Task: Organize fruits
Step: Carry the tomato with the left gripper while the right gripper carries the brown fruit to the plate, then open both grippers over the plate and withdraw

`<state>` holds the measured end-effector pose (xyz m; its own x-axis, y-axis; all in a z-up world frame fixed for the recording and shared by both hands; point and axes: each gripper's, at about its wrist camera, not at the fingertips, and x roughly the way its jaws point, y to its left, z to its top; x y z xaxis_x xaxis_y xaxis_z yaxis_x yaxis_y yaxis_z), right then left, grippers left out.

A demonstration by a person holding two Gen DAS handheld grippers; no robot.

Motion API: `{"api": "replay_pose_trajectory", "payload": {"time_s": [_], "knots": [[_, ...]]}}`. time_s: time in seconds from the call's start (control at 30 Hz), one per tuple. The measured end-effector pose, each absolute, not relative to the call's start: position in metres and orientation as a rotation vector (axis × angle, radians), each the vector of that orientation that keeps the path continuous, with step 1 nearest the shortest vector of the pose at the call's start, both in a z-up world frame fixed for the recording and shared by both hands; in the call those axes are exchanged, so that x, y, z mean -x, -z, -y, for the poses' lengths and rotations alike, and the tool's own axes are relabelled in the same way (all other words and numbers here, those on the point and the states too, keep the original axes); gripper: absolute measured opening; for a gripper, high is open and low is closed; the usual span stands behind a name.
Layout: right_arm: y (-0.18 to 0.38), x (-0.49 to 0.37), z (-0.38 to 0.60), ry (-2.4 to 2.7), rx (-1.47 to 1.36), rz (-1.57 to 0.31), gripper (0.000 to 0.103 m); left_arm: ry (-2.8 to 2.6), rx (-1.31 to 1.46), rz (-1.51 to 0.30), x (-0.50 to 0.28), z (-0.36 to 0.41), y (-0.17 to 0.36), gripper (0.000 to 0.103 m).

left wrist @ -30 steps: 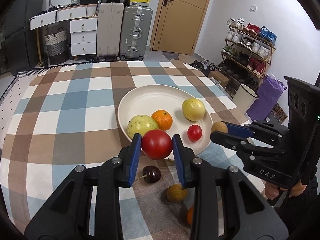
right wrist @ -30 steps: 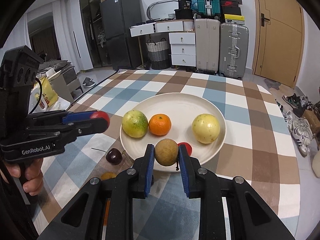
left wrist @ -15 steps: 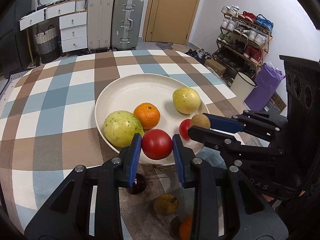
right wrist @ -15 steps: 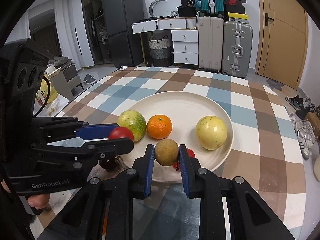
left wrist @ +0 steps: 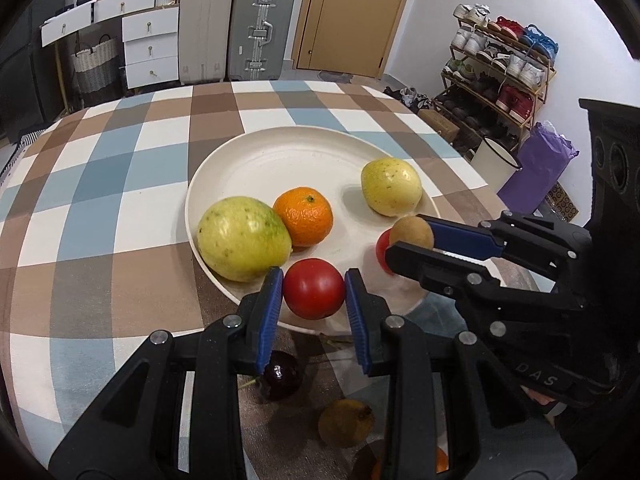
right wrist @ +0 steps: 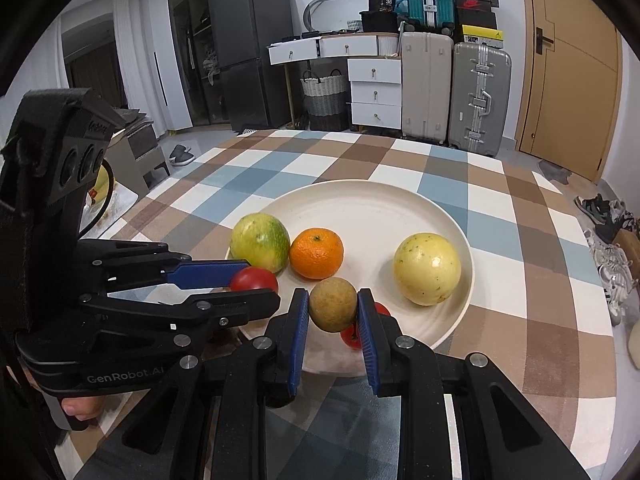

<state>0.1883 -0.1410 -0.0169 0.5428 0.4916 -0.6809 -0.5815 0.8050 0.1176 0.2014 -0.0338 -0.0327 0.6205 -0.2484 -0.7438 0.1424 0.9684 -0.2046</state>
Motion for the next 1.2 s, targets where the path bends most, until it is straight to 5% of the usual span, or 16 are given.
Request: {"api": "replay_pose_trajectory", "payload": {"time_s": [0.4,0.5,0.57,0.67,0.83,1.0,1.2], "knots": [[0.020,-0.189,0.138,-0.627,0.154,-0.778,0.025,0.205,0.105,-0.858,-0.204,0.034,0.033,0.029],[0.017,-0.187,0.142,-0.619,0.141,-0.768,0.027,0.197,0.088,-0.842,-0.199,0.035,0.026,0.043],[0.012,-0.185,0.146,-0.608,0.135,-0.758,0.029,0.176,0.086,-0.831,-0.195,0.032,0.020,0.061],[0.005,-0.179,0.155,-0.591,0.127,-0.740,0.045,0.155,0.110,-0.813,-0.187,0.023,0.012,0.084],[-0.005,-0.168,0.174,-0.567,0.074,-0.722,0.091,0.120,0.106,-0.779,-0.169,0.010,0.000,0.099],[-0.009,-0.160,0.183,-0.550,0.046,-0.758,0.102,0.089,0.091,-0.768,-0.147,0.002,-0.006,0.102],[-0.009,-0.145,0.183,-0.530,0.061,-0.771,0.103,0.064,0.090,-0.762,-0.121,-0.007,-0.007,0.102]]}}
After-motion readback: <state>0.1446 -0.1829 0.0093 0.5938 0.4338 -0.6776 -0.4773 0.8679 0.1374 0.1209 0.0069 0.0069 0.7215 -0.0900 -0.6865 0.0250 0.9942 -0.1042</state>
